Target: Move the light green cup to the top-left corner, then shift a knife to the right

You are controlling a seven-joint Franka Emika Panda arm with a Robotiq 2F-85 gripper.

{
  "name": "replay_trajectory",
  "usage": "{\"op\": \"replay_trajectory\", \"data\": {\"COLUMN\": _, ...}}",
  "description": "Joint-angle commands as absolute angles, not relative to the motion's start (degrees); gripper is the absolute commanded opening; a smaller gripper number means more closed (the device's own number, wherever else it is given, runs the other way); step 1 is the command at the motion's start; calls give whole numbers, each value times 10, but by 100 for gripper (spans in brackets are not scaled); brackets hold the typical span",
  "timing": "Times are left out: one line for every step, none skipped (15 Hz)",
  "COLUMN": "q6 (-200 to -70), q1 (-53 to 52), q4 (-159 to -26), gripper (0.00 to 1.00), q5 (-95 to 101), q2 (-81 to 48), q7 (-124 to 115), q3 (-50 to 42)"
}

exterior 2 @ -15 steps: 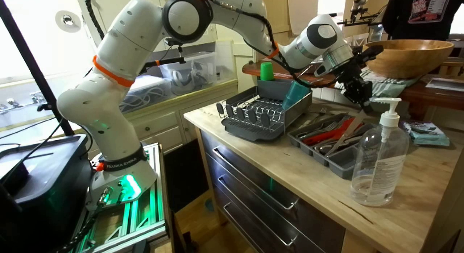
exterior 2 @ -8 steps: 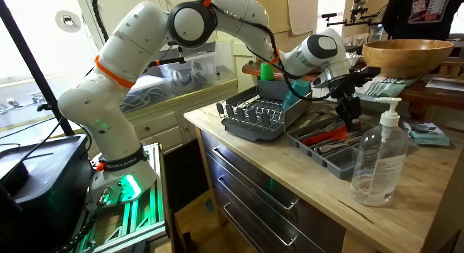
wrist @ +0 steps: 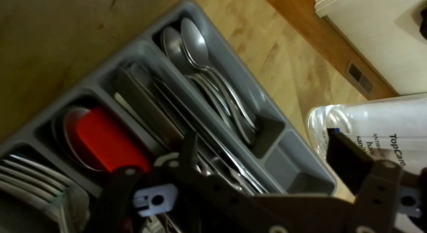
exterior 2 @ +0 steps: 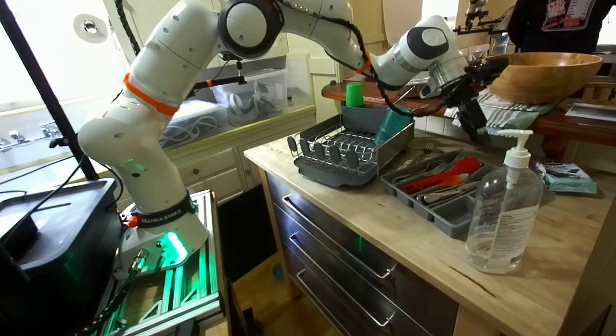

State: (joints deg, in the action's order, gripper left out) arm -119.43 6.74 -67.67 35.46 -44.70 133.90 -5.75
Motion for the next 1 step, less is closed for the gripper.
{"op": "replay_trajectory", "data": {"q6": -1195, "q1": 63, "q4": -676, "gripper": 100, "q5": 349, "q2": -438, "q7": 1342, "q3": -63}}
